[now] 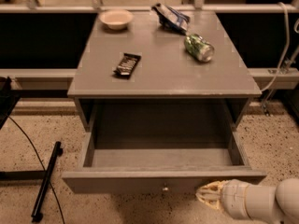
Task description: Close top drawer
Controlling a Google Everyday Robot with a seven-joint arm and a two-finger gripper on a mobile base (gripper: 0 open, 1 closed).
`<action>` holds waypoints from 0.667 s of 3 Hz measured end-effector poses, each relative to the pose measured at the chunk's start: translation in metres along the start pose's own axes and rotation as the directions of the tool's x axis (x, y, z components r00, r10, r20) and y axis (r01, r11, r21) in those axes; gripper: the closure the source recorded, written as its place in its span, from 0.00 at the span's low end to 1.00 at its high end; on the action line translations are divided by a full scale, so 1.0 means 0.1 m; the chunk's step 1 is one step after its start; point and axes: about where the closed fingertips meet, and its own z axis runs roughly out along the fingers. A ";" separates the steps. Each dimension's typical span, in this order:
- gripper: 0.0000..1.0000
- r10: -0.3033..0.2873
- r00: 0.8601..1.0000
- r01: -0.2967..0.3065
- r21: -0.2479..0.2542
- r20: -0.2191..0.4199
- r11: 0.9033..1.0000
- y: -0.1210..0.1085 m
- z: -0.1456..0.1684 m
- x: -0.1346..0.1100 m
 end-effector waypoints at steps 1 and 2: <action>1.00 -0.060 0.997 0.058 0.061 0.044 0.996 -0.37 0.27 -0.15; 1.00 -0.061 0.997 0.058 0.072 0.044 0.996 -0.40 0.29 -0.13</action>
Offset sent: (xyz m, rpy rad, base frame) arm 0.0374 0.0166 0.0024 0.0160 -0.0792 0.0170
